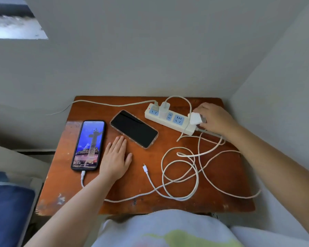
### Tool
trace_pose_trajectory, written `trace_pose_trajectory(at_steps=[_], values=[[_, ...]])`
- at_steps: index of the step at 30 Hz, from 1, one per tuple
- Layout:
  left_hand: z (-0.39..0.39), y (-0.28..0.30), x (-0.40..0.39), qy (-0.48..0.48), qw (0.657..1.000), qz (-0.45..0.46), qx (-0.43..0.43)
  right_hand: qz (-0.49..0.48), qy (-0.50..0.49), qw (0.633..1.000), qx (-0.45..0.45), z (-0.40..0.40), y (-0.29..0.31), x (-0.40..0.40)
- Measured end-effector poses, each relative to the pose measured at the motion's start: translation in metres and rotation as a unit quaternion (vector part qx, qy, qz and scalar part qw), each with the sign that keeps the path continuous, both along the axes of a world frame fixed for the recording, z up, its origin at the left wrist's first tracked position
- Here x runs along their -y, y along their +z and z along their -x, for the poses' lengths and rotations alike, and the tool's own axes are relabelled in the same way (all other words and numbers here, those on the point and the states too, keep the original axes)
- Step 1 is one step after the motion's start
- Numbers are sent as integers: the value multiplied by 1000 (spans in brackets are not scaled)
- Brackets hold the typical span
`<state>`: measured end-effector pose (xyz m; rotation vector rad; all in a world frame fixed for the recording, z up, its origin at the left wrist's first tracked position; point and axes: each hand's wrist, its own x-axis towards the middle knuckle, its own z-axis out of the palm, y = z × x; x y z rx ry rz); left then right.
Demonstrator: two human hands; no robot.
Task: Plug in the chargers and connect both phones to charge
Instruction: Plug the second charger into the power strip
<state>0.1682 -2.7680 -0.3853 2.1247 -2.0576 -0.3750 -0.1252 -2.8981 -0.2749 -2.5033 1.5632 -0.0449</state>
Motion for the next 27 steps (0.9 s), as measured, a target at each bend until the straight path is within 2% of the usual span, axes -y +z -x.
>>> trace_pose_trajectory(at_steps=[9,15,20,24,27], values=[[1,-5,0,12,1000,-10,17,-37,89,995,-37,-16,9,38],[1,-4,1,13,1000,-14,24,-52,71,996,-17,-8,16,40],[2,0,-1,11,1000,-9,17,-17,74,997,7,0,23,29],[25,26,8,26,992,113,-49,-8,51,999,16,11,20,31],[68,63,46,-49,979,184,-78,-22,33,999,29,18,16,30]])
